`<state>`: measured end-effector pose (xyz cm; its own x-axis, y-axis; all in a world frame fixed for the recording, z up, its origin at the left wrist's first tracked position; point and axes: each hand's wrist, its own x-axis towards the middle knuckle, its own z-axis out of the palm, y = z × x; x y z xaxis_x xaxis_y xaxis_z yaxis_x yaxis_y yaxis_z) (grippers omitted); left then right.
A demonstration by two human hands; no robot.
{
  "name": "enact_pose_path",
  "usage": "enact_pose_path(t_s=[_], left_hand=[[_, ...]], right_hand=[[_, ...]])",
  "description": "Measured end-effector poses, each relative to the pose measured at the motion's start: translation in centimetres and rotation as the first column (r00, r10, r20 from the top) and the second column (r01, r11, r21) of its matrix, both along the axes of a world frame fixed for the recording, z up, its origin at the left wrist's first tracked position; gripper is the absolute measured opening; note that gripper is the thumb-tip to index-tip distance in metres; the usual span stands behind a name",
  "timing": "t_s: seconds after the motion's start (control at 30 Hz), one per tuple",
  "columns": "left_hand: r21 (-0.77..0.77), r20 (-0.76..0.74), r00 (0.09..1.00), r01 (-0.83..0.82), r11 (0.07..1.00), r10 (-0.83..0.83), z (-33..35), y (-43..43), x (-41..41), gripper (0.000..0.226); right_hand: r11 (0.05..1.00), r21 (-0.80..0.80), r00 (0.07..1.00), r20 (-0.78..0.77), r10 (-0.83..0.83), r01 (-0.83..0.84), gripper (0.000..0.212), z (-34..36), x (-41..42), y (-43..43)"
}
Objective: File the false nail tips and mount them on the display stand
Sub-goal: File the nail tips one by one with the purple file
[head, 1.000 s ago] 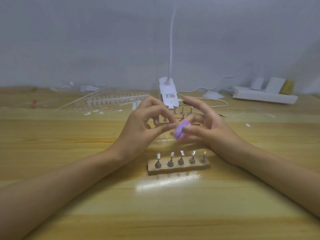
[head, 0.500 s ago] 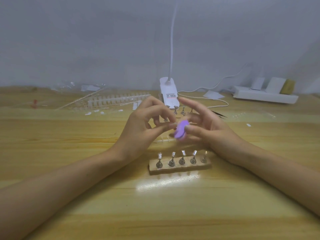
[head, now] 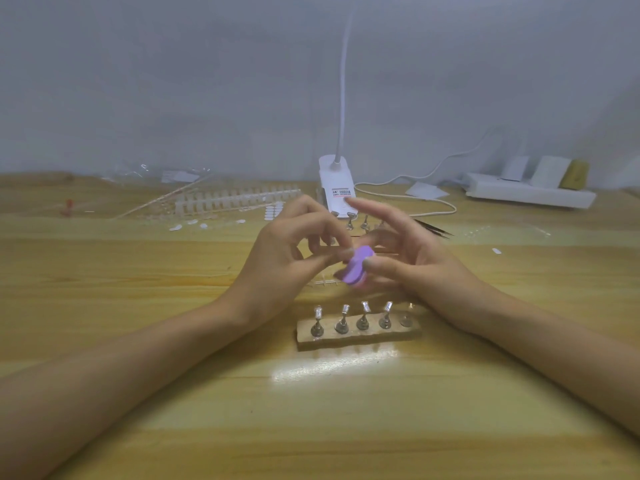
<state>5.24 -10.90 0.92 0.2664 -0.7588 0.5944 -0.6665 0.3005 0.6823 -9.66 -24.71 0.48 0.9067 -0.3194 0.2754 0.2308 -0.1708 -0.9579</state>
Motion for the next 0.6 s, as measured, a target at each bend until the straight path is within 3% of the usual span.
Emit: enact_pose_path(t_s=[0.1,0.23,0.33,0.47,0.6], left_hand=[[0.008,-0.003,1.0,0.019,1.0,-0.019,0.02,0.01,-0.06,0.006],[0.005,-0.016,1.0,0.009,1.0,-0.009,-0.07,0.0,0.06,0.007],[0.006,-0.021,1.0,0.015,1.0,-0.015,-0.11,-0.04,0.0,0.007],[-0.004,-0.021,1.0,-0.016,1.0,0.016,-0.06,-0.07,0.08,0.005],[-0.003,-0.018,1.0,0.0,1.0,0.0,-0.04,-0.03,0.04,0.005]], right_hand=[[0.981,0.105,0.984,0.059,-0.167,0.16,0.064,0.01,0.03,-0.32],[1.0,-0.002,1.0,-0.003,-0.011,0.011,0.064,-0.02,0.08,0.07],[0.983,0.107,0.986,0.06,-0.155,0.148,0.063,0.02,0.05,-0.32],[0.999,0.032,1.0,-0.007,0.012,-0.012,0.062,-0.05,0.0,-0.08],[0.989,0.116,0.995,0.028,-0.094,0.09,0.062,0.02,0.05,-0.26]])
